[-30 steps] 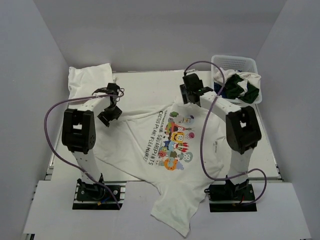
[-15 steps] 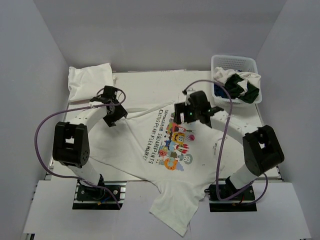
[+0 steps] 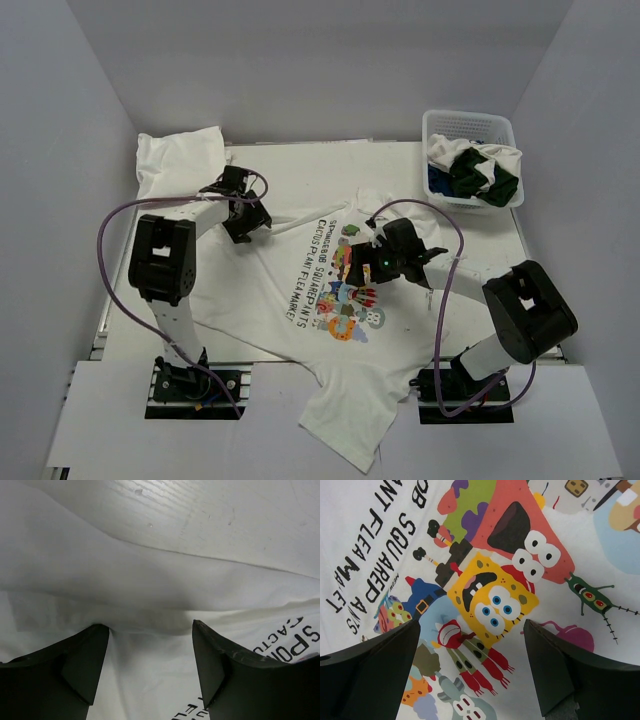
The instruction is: Fold and stack the t-shirts
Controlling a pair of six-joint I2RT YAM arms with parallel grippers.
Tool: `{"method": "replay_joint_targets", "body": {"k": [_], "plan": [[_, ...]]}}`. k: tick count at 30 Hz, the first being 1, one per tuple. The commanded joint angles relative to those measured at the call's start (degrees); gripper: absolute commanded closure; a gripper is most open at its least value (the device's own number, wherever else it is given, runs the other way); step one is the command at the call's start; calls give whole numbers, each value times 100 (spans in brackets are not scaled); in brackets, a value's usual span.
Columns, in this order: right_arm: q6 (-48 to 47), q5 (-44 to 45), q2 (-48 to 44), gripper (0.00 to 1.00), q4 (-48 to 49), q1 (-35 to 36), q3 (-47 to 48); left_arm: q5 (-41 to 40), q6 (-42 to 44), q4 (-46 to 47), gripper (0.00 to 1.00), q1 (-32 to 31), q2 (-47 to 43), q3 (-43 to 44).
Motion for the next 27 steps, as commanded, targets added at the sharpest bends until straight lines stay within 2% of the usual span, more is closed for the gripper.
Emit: {"method": "replay_joint_targets", "body": {"k": [1, 6, 9, 11, 17, 20, 24, 27], "plan": [[-9, 99, 211, 10, -185, -12, -182, 188, 107, 80, 22, -14, 343, 475], [-70, 213, 229, 10, -439, -30, -253, -23, -7, -280, 22, 48, 976, 1554], [-106, 284, 229, 10, -615, -21, -288, -591, -8, -395, 22, 109, 1310, 2240], [-106, 336, 229, 10, -712, -30, -314, -682, -78, -324, 21, 109, 1520, 2601], [-150, 573, 194, 10, -896, -30, -402, -629, -131, -299, 21, 215, 2742, 4805], [-168, 548, 246, 10, -888, -39, -385, -507, -69, 314, 19, 275, 3129, 5238], [-229, 583, 212, 10, -958, -39, -297, -331, 97, 896, 19, 276, 3183, 5433], [-247, 539, 141, 10, -941, -30, -323, -330, 518, 1142, 19, 198, 2711, 5267]]}}
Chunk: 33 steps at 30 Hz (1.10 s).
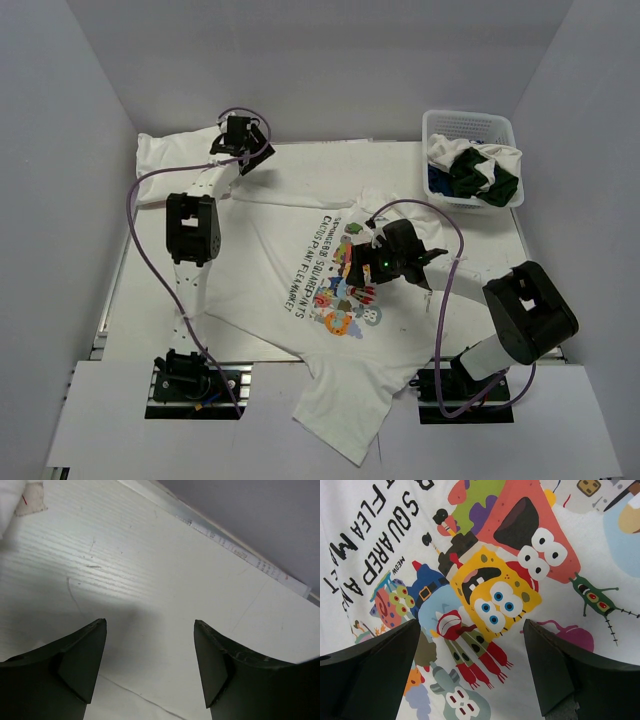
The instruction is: Fold and stack the t-shirts
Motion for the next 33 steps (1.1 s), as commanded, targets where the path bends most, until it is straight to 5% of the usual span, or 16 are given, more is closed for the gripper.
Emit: {"method": "replay_joint_targets", "body": {"k": [1, 5, 6, 14, 19, 28, 33], "plan": [[-155, 438, 141, 10, -995, -39, -268, 31, 671, 551, 19, -63, -838, -7], [-146, 429, 220, 10, -942, -30, -295, 221, 929, 884, 14, -195, -1963, -1456], [-111, 438, 238, 10, -960, -21, -304, 337, 929, 885, 1, -195, -2157, -1719], [-67, 579, 308, 10, -1030, -39, -260, 65, 771, -74, 0, -371, -2511, -2837], [55, 675, 422, 10, -986, -39, -312, 84, 692, -756, 0, -432, -1764, -2207], [118, 623, 431, 10, -872, -21, -444, -155, 385, -495, 0, -485, -1325, -2337], [109, 605, 422, 10, -925, -30, -436, -313, 165, -442, 0, -485, -859, -1688]]}}
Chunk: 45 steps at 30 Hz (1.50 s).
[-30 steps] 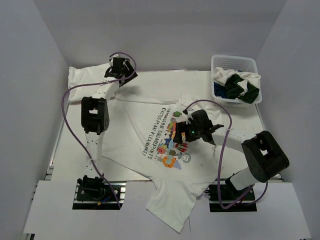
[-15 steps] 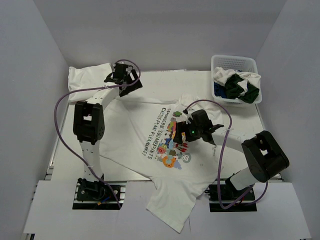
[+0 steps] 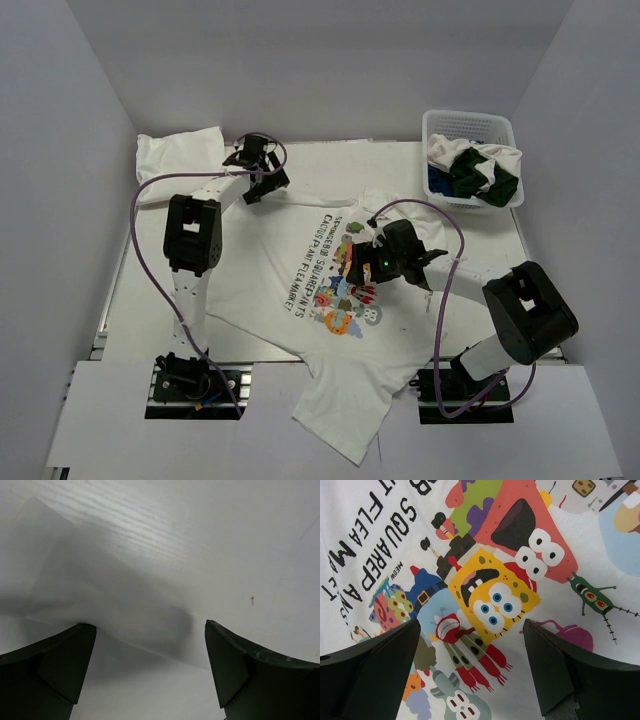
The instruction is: Fold and stack the t-shirts
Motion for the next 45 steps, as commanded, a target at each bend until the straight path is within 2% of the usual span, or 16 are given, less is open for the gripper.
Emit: {"method": "replay_joint_targets", "body": {"k": [1, 5, 10, 13, 15, 17, 20, 21, 23, 26, 28, 33, 36, 39, 41, 45], "plan": [[-29, 426, 401, 10, -1019, -21, -411, -207, -231, -14, 0, 48, 350, 494], [-11, 408, 427, 10, -1010, -21, -447, -348, -687, 240, 0, 154, 623, 1109], [-29, 408, 497, 10, -1106, -4, -385, -586, -1127, 1708, 0, 154, 1183, 1478], [-29, 400, 480, 10, -1124, -13, -341, -508, -997, 1648, 0, 154, 1956, 3090], [-73, 391, 427, 10, -1133, -12, -350, -454, -935, 1700, 0, 154, 2074, 3464], [-99, 391, 331, 10, -1133, -13, -324, -287, -734, 1910, 0, 154, 1735, 3195], [-99, 435, 181, 10, -1255, -12, -79, -287, -426, 2184, 0, 154, 995, 2133], [-108, 443, 102, 10, -1360, -13, 70, -287, -320, 2184, 0, 154, 462, 1643], [-90, 426, -81, 10, -1519, -13, 343, -383, 126, 2114, 0, 76, -77, 1209], [23, 513, -337, 10, -2011, -12, 931, -612, 707, 1089, 0, -57, -808, 926], [303, 952, -565, 10, -2317, -30, 1249, -849, 561, 54, 0, -127, -1045, 751], [840, 2155, -900, 10, -2785, -65, 1654, -851, 200, -216, 0, -180, -1932, -1137], [1333, 2587, -936, 10, -2908, -241, 1706, -631, -63, -268, 0, -180, -1995, -1781], [1553, 2991, -760, 10, -3119, -452, 1987, -472, -143, -663, 0, -180, -1759, -1676], [1641, 3080, -541, 10, -3242, -662, 2180, -882, -274, -1257, 0, -232, -1495, -1405], [1676, 3519, -163, 10, -2990, -978, 2156, -991, -346, -1429, 0, -233, -1354, -1473]]}}
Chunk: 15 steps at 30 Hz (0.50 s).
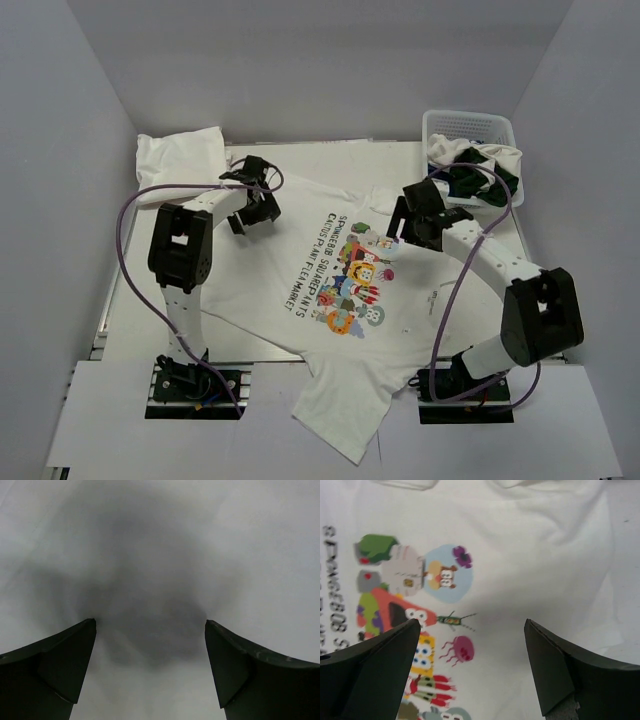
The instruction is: Fold and stack the t-shirts
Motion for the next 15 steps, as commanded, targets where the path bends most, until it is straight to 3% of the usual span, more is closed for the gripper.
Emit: {"method": "replay_joint_targets", "body": {"k": [1, 4, 12, 15], "plan": [[127, 580, 301, 10, 142, -264, 9, -103, -169, -447, 0, -18, -228, -43], [-66, 45, 687, 10, 337, -528, 43, 37, -116, -395, 0, -18, -289, -456], [-313, 185, 2337, 10, 240, -581, 754, 73, -414, -229, 0, 34, -474, -1082], [-375, 237, 3041, 10, 143, -599, 1456, -5, -467, -228, 0, 34, -545, -1144]]}}
